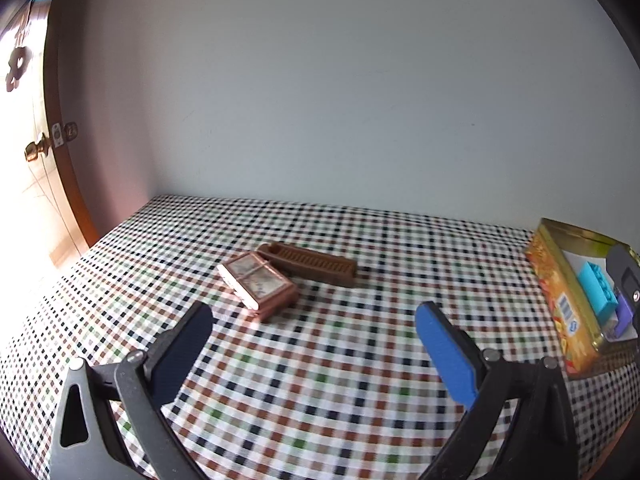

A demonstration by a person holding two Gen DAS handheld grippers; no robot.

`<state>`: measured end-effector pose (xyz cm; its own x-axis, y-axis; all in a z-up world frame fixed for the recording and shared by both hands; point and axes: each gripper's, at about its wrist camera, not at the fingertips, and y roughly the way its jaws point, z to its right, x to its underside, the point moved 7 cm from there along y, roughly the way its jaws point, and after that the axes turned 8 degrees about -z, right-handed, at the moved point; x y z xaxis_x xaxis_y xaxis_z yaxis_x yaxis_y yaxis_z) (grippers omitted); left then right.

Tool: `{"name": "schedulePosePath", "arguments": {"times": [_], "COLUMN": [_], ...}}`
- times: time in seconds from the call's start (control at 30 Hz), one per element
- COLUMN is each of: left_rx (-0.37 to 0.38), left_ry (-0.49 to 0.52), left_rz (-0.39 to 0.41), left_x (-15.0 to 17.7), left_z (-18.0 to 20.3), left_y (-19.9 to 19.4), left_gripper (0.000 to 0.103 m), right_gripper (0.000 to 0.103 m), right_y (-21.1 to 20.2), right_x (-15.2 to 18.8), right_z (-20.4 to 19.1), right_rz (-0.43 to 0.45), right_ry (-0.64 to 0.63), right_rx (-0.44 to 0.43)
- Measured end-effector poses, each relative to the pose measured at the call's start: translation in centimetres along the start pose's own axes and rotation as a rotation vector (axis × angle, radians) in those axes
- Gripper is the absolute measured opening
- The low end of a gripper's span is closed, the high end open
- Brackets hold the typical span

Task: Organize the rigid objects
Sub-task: 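Withdraw both open grippers from the tin toward the brown items, then grasp the brown framed box with the left gripper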

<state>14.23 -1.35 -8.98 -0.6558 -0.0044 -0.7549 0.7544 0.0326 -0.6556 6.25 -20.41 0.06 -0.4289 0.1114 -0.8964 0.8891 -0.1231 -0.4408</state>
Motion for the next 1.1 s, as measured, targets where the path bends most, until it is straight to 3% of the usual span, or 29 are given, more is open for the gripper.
{"name": "schedulePosePath", "arguments": {"times": [0.63, 0.93, 1.1], "left_rx": [-0.041, -0.013, 0.047], "left_ry": [-0.075, -0.119, -0.163], "left_rz": [-0.086, -0.222, -0.317], "left_x": [-2.5, -3.4, -3.2], "left_z": [-4.8, -5.9, -6.3], "left_y": [5.7, 11.5, 14.8], "left_gripper": [0.102, 0.102, 0.1], "right_gripper": [0.088, 0.088, 0.088], "right_y": [4.7, 6.4, 7.5], "right_x": [-0.9, -0.9, -1.2], "right_z": [-7.3, -8.5, -9.1], "right_rz": [-0.042, -0.089, -0.11], "right_ry": [-0.022, -0.005, 0.009], "right_rx": [-0.11, -0.13, -0.146]}}
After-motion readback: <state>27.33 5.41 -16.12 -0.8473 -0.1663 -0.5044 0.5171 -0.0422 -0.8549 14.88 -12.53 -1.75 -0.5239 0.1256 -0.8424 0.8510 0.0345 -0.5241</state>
